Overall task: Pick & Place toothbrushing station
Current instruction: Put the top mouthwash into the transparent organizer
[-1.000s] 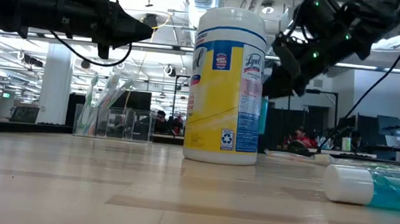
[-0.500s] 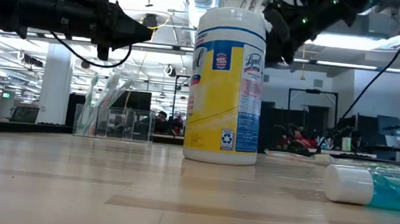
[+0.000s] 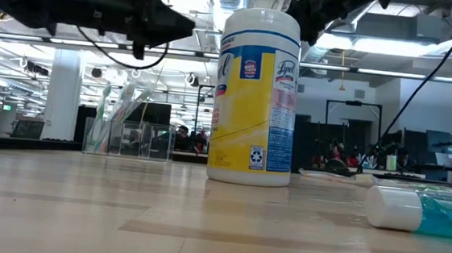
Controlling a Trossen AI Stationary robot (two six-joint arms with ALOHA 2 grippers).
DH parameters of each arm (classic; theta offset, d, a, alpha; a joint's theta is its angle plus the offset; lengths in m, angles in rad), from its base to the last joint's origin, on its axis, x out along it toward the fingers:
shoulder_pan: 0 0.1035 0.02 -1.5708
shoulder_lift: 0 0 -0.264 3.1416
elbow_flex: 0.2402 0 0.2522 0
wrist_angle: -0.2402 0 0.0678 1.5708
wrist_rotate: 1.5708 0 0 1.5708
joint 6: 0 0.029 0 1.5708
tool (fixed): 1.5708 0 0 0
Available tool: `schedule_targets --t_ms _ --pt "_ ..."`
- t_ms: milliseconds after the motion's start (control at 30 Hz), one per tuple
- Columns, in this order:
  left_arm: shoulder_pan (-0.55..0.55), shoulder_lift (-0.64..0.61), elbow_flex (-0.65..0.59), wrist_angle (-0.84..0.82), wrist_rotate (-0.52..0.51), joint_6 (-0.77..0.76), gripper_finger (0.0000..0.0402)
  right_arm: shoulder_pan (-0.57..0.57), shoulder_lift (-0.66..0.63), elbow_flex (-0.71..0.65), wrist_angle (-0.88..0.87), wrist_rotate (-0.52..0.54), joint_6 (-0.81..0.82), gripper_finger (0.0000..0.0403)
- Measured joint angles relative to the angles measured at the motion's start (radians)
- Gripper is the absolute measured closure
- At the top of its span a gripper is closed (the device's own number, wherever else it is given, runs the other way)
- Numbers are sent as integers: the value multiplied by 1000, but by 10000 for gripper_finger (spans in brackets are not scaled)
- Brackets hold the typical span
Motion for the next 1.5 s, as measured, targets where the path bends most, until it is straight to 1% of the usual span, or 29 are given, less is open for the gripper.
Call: schedule_targets --t_ms 200,333,467,567,733,967,1133,1333,1500 --pt "48 58 84 -2 57 6 289 9 0 26 -2 -6 -18 317" --pt "90 110 141 -2 108 15 274 15 -1 49 4 -38 -23 317" --pt "106 169 199 -13 115 68 264 25 -1 51 27 -69 -24 317" --pt "118 204 240 -29 125 78 257 27 -1 51 36 -84 -24 317" --pt "143 242 306 -57 217 63 249 27 -1 51 43 -102 -23 317" --pt "198 250 364 -128 352 22 247 28 -1 51 53 -153 -28 317" --pt "242 250 380 -159 462 -24 244 34 -1 51 56 -154 -41 317" --pt "259 250 388 -164 536 -28 244 34 0 51 64 -154 -42 317" --pt "262 250 403 -177 542 -24 241 34 18 51 104 -186 -41 317"
